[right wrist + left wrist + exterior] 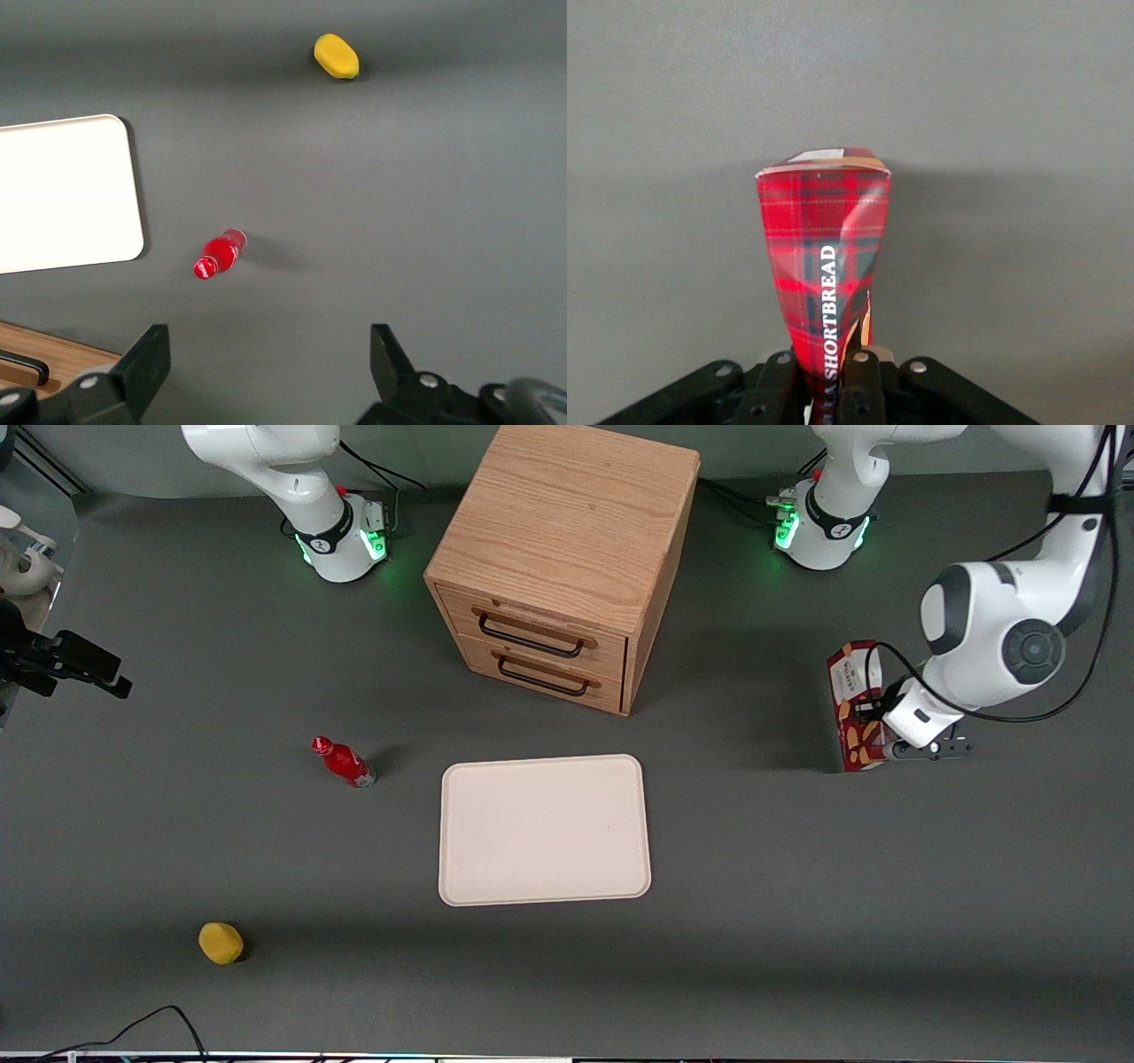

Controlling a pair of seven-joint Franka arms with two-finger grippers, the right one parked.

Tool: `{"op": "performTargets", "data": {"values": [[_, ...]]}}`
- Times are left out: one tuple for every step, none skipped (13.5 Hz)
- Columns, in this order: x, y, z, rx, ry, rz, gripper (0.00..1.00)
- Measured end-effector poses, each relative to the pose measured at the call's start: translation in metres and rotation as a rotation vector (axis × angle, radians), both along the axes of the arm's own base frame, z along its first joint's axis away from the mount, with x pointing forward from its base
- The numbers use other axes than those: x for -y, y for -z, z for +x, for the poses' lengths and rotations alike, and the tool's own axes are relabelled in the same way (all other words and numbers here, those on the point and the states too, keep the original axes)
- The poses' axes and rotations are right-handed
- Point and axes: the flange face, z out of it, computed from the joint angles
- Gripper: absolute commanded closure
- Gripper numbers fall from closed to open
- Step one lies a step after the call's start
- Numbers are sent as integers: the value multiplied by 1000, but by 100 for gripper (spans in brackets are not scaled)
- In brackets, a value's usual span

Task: Place red cookie box on tray
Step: 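Close the left gripper around the red shortbread box, then lift the box and carry it over the white tray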

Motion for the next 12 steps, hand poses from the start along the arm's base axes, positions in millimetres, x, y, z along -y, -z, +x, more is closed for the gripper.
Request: {"op": "performTargets", "data": {"values": [[7, -26, 4, -15, -12, 1, 85], [18, -51, 9, -30, -32, 7, 85], [34, -79, 15, -40, -55, 16, 85], [52, -106, 21, -41, -82, 27, 85], [73, -133, 27, -34, -110, 38, 85], [95, -156, 32, -19, -140, 44, 85], [113, -172, 38, 1, -174, 46, 84], [132, -184, 47, 22, -211, 41, 83], [150, -192, 58, 39, -247, 31, 83], [169, -196, 69, 47, -284, 20, 83], [188, -195, 80, 46, -328, 7, 83], [207, -191, 89, 36, -372, -2, 83]]}}
